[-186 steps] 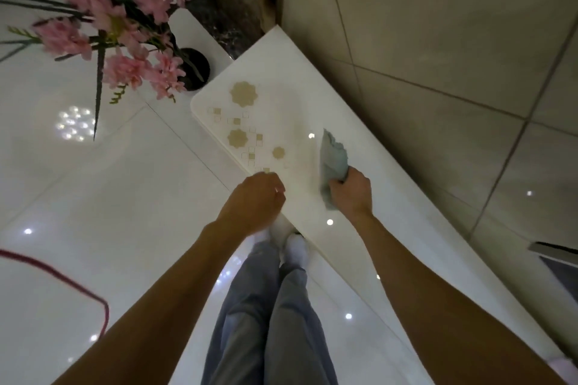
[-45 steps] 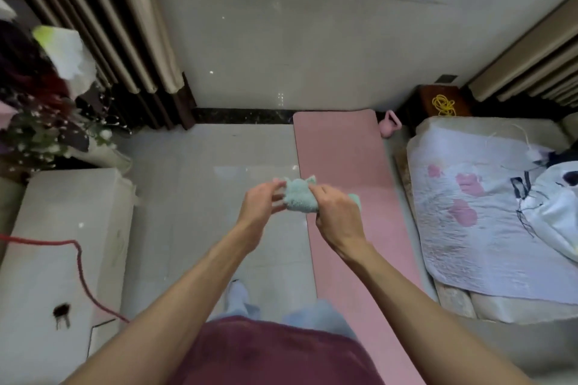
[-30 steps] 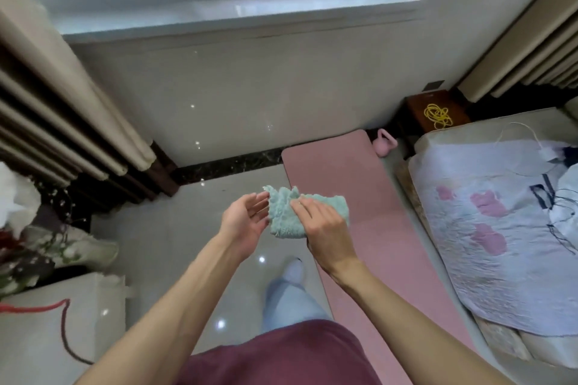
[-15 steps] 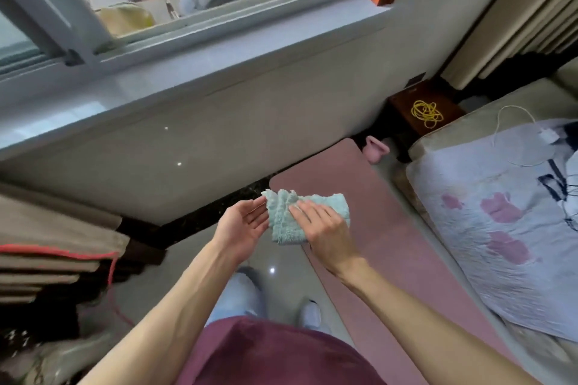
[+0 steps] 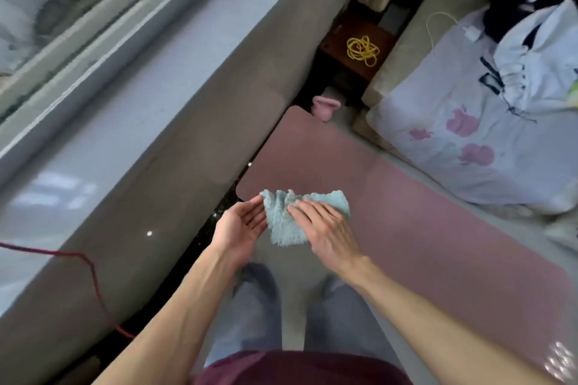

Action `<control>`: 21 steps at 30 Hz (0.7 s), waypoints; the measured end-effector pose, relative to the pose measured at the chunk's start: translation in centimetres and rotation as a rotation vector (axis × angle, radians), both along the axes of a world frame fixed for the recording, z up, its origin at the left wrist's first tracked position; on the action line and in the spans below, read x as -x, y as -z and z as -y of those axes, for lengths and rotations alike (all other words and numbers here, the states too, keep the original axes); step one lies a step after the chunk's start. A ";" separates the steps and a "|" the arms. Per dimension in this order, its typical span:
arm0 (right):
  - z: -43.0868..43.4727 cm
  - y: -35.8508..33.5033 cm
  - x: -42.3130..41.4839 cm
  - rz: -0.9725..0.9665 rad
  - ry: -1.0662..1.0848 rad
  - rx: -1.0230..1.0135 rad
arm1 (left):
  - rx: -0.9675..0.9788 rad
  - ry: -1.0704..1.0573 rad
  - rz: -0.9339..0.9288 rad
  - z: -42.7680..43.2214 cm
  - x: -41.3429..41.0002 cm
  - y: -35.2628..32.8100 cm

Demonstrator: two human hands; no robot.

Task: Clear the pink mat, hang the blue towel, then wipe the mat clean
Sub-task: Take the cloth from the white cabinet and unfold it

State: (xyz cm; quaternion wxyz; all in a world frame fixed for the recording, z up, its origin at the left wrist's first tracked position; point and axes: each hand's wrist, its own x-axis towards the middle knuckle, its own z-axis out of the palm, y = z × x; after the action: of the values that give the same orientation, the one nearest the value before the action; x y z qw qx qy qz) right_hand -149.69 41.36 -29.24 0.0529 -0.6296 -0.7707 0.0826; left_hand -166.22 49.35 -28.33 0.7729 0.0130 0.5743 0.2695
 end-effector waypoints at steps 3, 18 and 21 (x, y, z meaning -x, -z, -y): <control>-1.8 0.7 0.7 -0.002 0.083 0.017 | 0.014 0.075 -0.006 -2.4 0.1 1.1; -6.1 9.8 -4.4 -0.052 0.265 0.105 | 0.050 0.179 -0.019 -8.8 -5.4 11.0; -7.0 12.9 -6.5 -0.091 0.291 0.143 | 0.043 0.165 0.006 -9.6 -7.7 13.5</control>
State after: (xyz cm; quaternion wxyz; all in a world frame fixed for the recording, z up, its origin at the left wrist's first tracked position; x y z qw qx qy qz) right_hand -143.23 48.35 -42.12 0.0542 -0.7323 -0.6603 0.1573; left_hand -158.54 58.92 -41.80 0.7944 0.0428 0.5745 0.1923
